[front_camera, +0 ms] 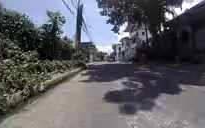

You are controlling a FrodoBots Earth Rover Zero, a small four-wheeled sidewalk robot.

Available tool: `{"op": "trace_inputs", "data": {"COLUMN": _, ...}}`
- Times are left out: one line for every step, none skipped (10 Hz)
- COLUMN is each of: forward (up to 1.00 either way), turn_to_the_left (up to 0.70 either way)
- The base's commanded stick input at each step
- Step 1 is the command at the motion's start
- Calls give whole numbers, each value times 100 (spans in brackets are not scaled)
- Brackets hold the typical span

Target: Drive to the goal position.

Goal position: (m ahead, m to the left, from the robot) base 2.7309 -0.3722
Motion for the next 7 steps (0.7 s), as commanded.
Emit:
{"op": "trace_inputs", "data": {"forward": 100, "turn_to_the_left": -1}}
{"op": "trace_inputs", "data": {"forward": 100, "turn_to_the_left": -1}}
{"op": "trace_inputs", "data": {"forward": 100, "turn_to_the_left": -1}}
{"op": "trace_inputs", "data": {"forward": 100, "turn_to_the_left": -1}}
{"op": "trace_inputs", "data": {"forward": 100, "turn_to_the_left": -1}}
{"op": "trace_inputs", "data": {"forward": 100, "turn_to_the_left": -1}}
{"op": "trace_inputs", "data": {"forward": 100, "turn_to_the_left": -1}}
